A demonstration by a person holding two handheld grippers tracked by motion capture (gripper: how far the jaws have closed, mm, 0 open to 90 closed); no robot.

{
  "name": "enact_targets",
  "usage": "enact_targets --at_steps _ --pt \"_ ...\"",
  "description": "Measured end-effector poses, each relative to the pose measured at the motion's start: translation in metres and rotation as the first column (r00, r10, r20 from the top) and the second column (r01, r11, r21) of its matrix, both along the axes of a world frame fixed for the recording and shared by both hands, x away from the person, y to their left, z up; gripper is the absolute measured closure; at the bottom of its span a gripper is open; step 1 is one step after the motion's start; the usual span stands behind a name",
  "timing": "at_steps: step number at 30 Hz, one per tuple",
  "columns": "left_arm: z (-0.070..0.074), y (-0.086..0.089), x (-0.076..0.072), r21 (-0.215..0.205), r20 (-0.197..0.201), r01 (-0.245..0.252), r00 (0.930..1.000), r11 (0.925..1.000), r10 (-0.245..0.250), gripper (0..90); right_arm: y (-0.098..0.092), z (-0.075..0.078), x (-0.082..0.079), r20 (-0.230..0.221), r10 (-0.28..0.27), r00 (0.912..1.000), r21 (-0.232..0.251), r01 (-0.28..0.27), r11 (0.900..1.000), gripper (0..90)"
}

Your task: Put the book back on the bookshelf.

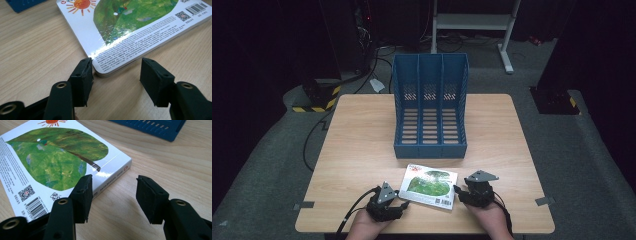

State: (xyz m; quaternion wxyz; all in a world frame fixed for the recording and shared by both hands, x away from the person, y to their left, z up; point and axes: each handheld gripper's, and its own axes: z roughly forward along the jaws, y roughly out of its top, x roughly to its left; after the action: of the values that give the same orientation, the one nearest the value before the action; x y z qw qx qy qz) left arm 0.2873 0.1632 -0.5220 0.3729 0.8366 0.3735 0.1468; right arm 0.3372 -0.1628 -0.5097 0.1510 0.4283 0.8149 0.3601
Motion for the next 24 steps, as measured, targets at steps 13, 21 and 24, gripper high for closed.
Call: enact_targets --at_steps 13,21,24 --pt "0.015 0.031 0.0 -0.125 0.015 -0.08 0.9965 0.9889 0.083 54.0 0.007 0.005 -0.006 0.029 0.045 0.9986 0.026 -0.045 0.999 43.8" --pt "0.014 0.027 0.011 -0.144 0.054 -0.129 0.9889 0.9811 0.138 52.3 0.012 0.008 -0.023 0.039 0.08 0.996 0.038 -0.082 0.996 37.5" --pt "0.009 0.016 0.023 -0.132 0.03 -0.121 0.9916 0.9838 0.126 51.3 0.013 0.007 -0.034 0.044 0.105 0.9935 0.032 -0.107 0.994 35.6"
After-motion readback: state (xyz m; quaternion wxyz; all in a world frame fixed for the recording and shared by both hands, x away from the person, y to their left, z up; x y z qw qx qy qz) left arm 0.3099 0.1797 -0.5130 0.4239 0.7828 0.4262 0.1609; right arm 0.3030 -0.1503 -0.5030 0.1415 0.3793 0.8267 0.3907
